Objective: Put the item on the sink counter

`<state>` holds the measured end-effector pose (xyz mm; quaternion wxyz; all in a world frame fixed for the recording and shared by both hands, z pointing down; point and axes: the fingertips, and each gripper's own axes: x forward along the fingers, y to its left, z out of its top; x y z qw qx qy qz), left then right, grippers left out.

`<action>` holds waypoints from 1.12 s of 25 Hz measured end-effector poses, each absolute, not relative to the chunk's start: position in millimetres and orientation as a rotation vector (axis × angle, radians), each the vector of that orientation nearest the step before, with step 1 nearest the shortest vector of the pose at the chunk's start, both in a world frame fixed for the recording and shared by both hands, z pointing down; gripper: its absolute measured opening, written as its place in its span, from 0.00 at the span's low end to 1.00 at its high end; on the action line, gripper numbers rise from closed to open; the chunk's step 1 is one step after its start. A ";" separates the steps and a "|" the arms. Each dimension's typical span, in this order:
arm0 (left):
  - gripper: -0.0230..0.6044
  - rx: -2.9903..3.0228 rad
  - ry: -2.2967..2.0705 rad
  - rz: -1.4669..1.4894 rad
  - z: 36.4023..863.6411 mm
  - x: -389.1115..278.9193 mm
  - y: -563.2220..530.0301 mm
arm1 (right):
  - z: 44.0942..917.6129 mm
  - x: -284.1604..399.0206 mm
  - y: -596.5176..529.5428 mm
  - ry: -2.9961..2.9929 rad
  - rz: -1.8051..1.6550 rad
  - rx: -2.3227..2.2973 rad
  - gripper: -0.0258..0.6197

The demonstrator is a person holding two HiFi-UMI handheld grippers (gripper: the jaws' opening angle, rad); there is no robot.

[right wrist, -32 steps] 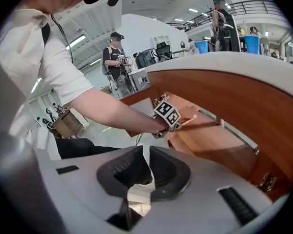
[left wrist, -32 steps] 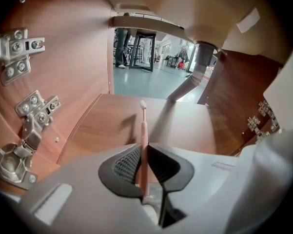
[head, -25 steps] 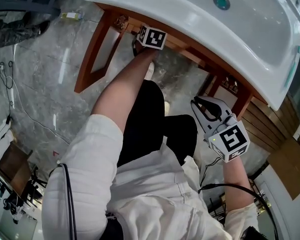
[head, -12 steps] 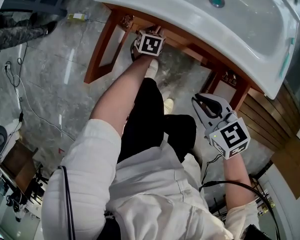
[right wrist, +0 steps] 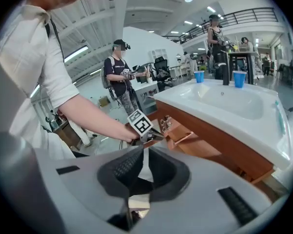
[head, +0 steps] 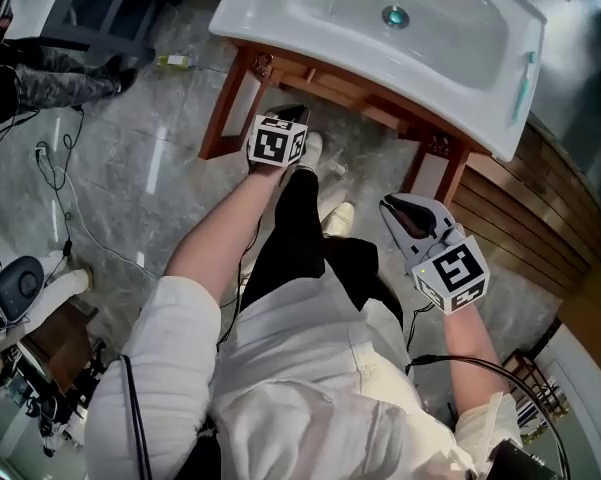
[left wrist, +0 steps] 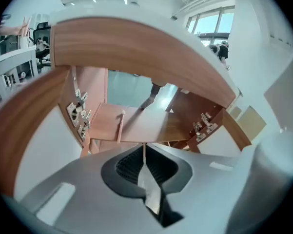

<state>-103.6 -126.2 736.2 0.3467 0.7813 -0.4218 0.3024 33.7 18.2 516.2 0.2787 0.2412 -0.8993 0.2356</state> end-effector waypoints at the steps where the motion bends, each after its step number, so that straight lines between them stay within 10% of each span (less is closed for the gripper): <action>1: 0.05 2.033 -1.090 0.781 722.1 -103.7 -117.2 | 507.1 36.7 20.8 -2.418 0.636 0.665 0.09; 28: 0.05 2.498 -0.904 0.595 379.8 -13.3 2.6 | 360.5 121.8 75.7 -2.514 0.538 0.967 0.08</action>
